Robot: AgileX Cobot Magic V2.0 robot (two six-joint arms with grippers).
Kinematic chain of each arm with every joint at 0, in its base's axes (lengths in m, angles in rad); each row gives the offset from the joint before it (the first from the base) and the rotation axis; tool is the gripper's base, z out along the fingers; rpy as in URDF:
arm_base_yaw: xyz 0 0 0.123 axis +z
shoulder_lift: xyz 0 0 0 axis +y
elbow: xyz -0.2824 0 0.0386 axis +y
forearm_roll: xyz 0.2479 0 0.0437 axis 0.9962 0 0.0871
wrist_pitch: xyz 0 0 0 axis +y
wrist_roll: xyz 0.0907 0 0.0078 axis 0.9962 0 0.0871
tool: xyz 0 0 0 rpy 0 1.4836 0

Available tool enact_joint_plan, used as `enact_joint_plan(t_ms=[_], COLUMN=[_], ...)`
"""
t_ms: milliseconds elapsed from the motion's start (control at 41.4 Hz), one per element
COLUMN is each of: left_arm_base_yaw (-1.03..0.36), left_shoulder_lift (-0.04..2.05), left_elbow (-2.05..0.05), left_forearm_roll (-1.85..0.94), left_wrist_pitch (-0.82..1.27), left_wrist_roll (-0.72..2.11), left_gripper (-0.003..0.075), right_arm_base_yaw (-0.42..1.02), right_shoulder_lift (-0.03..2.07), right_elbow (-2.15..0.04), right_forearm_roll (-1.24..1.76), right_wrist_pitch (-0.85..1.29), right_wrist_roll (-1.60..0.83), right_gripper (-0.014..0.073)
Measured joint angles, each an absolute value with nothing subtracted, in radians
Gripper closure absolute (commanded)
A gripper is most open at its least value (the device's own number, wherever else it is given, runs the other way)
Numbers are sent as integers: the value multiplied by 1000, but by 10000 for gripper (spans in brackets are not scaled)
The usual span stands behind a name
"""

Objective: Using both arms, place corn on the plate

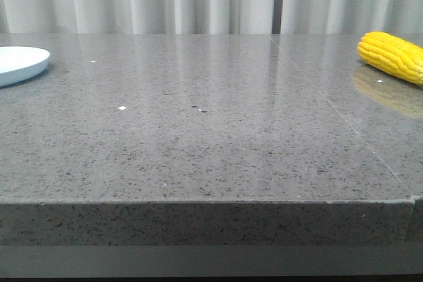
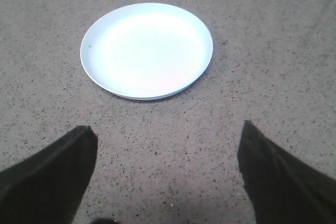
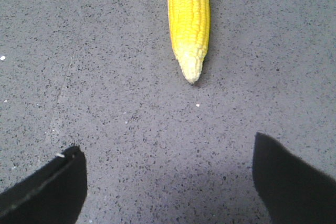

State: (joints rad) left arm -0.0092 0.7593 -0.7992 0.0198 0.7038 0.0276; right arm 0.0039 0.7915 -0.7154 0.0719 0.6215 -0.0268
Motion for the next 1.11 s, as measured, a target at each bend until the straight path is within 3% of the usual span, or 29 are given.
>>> enact_joint_plan(t_ms=[387,604,894,1112], left_arm_base_yaw=[-9,114,331,359], left_shoulder_lift=[985,1180,1423,1582], left_elbow=[-962,-1060,-1187,-1303], left_forearm_roll=[90,95,-241,-339], left_wrist_pitch=[842,898,898,892], left_wrist_roll=[28,30,245,293], left_gripper=[166,166,167,167], right_arm_base_yaw=[4,4,4,4], right_shoulder_lift=[792,792,792,792], right_elbow=[-715,-715,-715,-715], right_forearm_roll=[72,72,72,72], right_wrist_pitch=[621,621,621,621], right_wrist_roll=[-27,-27,-27,-27], right_gripper=[-70,-70,-70,-70])
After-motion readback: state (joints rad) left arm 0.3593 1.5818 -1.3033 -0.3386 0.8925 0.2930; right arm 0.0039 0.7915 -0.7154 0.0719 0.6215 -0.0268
